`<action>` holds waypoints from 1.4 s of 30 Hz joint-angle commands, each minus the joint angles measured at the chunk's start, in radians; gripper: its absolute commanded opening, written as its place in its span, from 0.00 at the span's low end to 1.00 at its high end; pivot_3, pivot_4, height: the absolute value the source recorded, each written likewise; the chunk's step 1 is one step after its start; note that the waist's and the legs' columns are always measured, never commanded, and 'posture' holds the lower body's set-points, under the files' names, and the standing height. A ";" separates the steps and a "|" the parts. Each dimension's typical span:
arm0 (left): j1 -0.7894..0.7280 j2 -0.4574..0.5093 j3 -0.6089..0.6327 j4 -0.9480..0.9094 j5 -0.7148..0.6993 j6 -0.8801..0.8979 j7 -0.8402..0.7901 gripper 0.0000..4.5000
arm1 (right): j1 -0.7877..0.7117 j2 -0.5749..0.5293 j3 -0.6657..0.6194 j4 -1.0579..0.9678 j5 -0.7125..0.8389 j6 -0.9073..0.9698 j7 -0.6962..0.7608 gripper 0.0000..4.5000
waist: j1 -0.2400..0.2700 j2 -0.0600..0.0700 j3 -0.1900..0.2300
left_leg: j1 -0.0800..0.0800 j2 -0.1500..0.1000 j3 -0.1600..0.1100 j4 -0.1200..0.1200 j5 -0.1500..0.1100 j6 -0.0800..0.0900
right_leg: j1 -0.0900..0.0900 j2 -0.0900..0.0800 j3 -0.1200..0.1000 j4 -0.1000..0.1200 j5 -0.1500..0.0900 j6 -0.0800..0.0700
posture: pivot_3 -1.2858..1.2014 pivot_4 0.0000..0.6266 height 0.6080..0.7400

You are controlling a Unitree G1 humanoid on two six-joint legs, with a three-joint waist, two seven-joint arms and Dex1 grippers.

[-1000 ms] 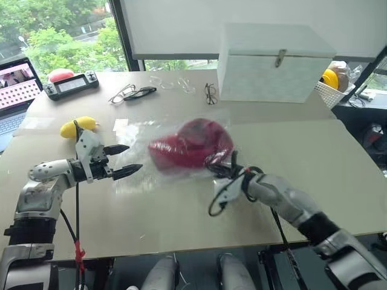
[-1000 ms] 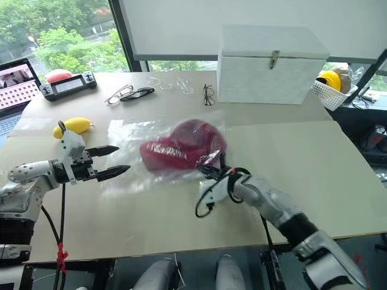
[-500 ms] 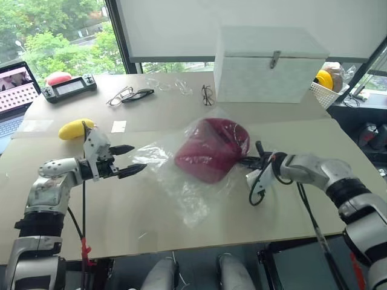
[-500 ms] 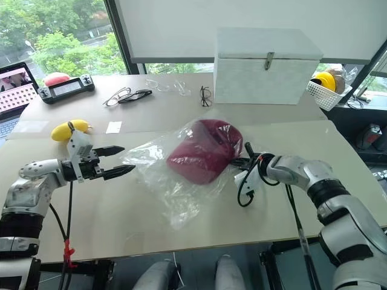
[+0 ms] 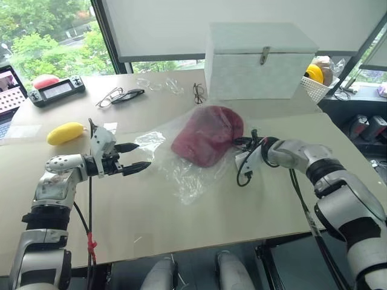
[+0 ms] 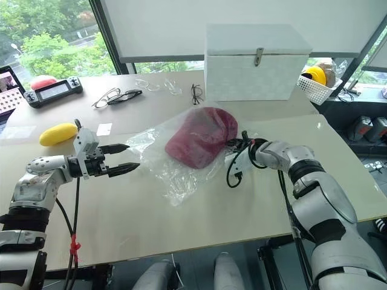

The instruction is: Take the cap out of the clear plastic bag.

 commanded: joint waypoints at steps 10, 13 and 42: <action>-0.035 -0.021 -0.007 0.031 0.009 -0.051 -0.016 1.00 | 0.375 -0.258 -0.205 -0.642 0.399 0.203 0.645 0.99 | 0.027 0.000 0.000 | 0.000 0.000 0.001 0.002 -0.003 0.003 | 0.001 0.000 0.000 0.001 -0.001 0.001 | 0.52 0.24 1.00; -0.043 -0.025 -0.012 0.049 0.013 -0.061 -0.025 1.00 | 0.490 -0.335 -0.272 -0.830 0.456 0.273 0.709 0.99 | 0.037 0.000 0.000 | -0.001 0.000 0.002 0.003 -0.003 0.003 | 0.002 0.000 0.000 0.001 -0.001 0.002 | 0.52 0.24 1.00; -0.034 -0.028 0.000 0.040 0.024 -0.057 -0.029 1.00 | 0.173 0.278 -0.020 -1.430 1.235 1.703 0.239 0.99 | 0.022 -0.004 -0.002 | -0.014 0.006 0.005 0.007 -0.003 0.004 | -0.018 0.002 0.003 0.010 0.003 -0.001 | 0.52 0.24 1.00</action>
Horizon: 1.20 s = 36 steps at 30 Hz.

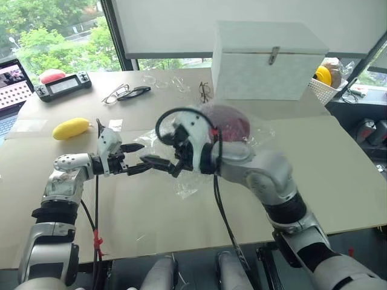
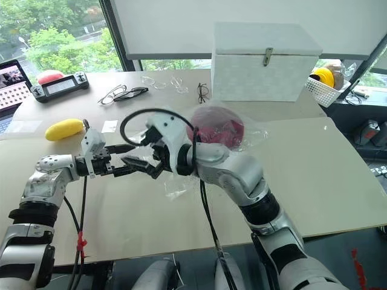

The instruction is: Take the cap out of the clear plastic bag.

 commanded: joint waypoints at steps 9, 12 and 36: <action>0.055 0.018 0.037 -0.118 -0.032 0.053 0.030 1.00 | -0.120 -0.107 0.303 0.107 -0.493 -0.056 0.065 0.99 | -0.012 0.000 0.000 | 0.000 0.000 0.001 0.001 0.000 0.000 | 0.000 0.000 0.000 -0.001 0.000 0.000 | 0.52 0.24 1.00; 0.054 0.019 0.037 -0.124 -0.033 0.061 0.034 1.00 | -0.112 -0.105 0.294 0.114 -0.544 -0.053 0.084 0.99 | -0.011 0.000 0.000 | 0.000 0.000 0.001 0.001 0.000 0.000 | -0.001 0.000 0.000 -0.001 0.000 0.000 | 0.52 0.24 1.00; 0.060 0.021 0.031 -0.147 -0.041 0.082 0.040 1.00 | 0.030 0.130 0.038 0.032 -0.425 0.120 0.140 0.63 | -0.015 0.001 0.000 | 0.001 0.002 0.001 0.001 0.000 -0.001 | 0.000 0.002 0.000 -0.001 0.003 -0.001 | 0.52 0.24 1.00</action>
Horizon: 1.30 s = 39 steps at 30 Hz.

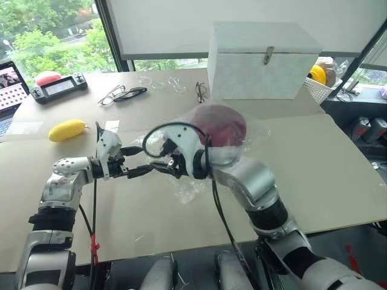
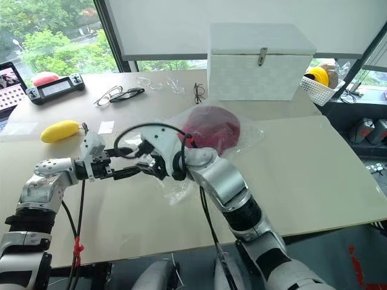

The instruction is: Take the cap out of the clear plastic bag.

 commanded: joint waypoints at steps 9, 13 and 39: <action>0.037 0.034 0.035 -0.083 -0.030 0.035 0.007 1.00 | -0.080 0.016 0.217 0.104 -0.169 -0.138 -0.017 0.63 | -0.011 0.000 0.000 | 0.000 0.001 0.002 0.000 0.000 0.000 | -0.002 0.000 0.000 0.000 0.000 -0.001 | 0.52 0.24 1.00; 0.041 0.041 0.035 -0.099 -0.034 0.051 0.010 1.00 | -0.091 0.033 0.265 0.119 -0.208 -0.147 -0.011 0.63 | -0.009 0.000 0.000 | 0.000 0.001 0.002 0.000 0.000 -0.001 | -0.002 0.000 0.000 0.000 0.001 -0.001 | 0.52 0.24 1.00; -0.062 -0.015 -0.024 0.008 -0.005 0.024 -0.028 1.00 | 0.104 -0.285 0.143 -0.163 -0.499 -0.026 0.016 0.63 | 0.000 0.000 0.000 | -0.001 0.000 0.002 0.001 -0.001 -0.001 | -0.001 0.000 -0.001 -0.001 0.001 -0.001 | 0.52 0.24 1.00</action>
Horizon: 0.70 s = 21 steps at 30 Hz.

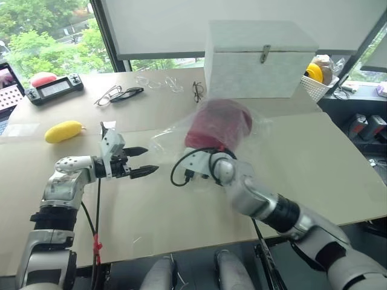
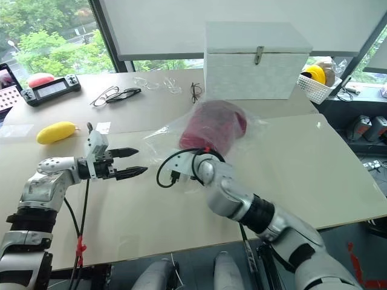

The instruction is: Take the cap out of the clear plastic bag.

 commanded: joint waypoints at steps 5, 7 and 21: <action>-0.047 -0.008 -0.010 0.034 0.011 -0.047 -0.019 1.00 | 0.148 -0.097 -0.157 -0.314 -0.060 0.128 -0.035 0.63 | 0.010 0.000 0.000 | 0.000 0.000 0.000 0.002 0.000 0.000 | 0.001 0.000 0.000 0.000 0.000 0.000 | 0.52 0.24 1.00; -0.054 -0.009 -0.012 0.045 0.014 -0.053 -0.022 1.00 | 0.195 -0.122 -0.175 -0.351 -0.089 0.147 -0.067 0.63 | 0.016 0.000 0.000 | 0.000 0.000 0.001 0.003 0.000 0.000 | 0.001 0.000 0.000 -0.002 0.000 0.000 | 0.52 0.24 1.00; -0.095 -0.018 -0.019 0.138 0.031 -0.116 -0.054 1.00 | 0.370 -0.063 -0.205 -0.319 -0.117 0.197 -0.180 0.63 | 0.019 0.000 0.000 | 0.001 0.002 0.003 0.008 -0.001 0.002 | 0.004 0.000 -0.001 -0.002 0.000 0.001 | 0.52 0.24 1.00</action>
